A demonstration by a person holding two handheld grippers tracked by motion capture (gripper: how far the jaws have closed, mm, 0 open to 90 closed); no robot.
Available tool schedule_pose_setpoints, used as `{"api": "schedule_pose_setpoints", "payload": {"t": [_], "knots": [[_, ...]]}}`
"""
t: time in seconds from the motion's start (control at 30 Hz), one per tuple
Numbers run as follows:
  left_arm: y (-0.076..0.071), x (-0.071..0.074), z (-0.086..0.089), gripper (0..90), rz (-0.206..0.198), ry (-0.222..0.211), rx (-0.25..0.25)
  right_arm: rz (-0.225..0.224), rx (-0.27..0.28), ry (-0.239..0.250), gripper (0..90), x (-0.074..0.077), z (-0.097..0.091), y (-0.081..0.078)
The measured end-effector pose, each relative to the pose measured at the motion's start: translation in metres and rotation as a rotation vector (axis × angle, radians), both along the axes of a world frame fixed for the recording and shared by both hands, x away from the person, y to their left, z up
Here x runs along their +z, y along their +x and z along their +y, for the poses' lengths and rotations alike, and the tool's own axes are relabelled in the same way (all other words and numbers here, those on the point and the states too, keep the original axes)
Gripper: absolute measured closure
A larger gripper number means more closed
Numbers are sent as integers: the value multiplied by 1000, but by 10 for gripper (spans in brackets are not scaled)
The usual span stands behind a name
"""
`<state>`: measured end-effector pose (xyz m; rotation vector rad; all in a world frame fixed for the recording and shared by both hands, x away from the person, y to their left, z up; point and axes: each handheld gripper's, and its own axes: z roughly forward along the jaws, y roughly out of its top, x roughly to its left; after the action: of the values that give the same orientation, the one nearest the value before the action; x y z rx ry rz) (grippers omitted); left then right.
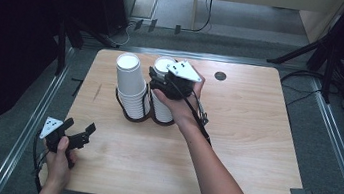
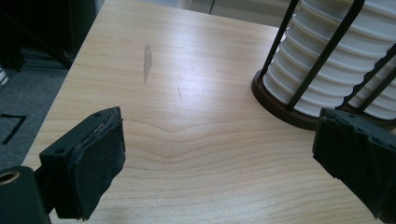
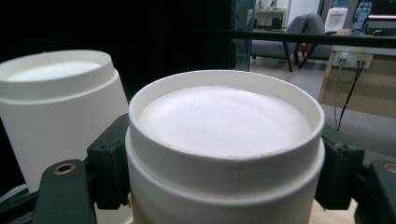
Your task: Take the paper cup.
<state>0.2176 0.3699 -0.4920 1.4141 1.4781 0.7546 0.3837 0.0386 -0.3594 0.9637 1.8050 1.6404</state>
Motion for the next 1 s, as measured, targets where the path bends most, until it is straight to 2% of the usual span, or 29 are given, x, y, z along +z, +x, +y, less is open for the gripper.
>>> {"api": "schedule_pose_setpoints", "payload": {"t": [0.17,0.3,0.33,0.37,0.47,0.5,0.57,0.73,1.0], "knots": [[0,0,0,25,-1,-2,1,-21,8,10,232,7,-1,-2],[0,0,0,25,-3,-6,2,-50,18,10,232,18,-2,-3],[0,0,0,25,-3,-3,2,-56,26,7,232,27,-2,-4],[0,0,0,25,-3,-3,2,-56,26,7,232,27,-2,-4],[0,0,0,25,-3,-3,2,-73,33,6,232,41,-1,-6],[0,0,0,26,-3,-4,2,-86,38,11,232,51,-1,-8],[0,0,0,26,-4,-4,2,-106,41,13,232,59,-2,-10],[0,0,0,26,-3,-6,0,-119,60,28,232,74,-4,-14],[0,0,0,25,-3,-7,2,-167,80,40,232,98,-16,-26]]}}
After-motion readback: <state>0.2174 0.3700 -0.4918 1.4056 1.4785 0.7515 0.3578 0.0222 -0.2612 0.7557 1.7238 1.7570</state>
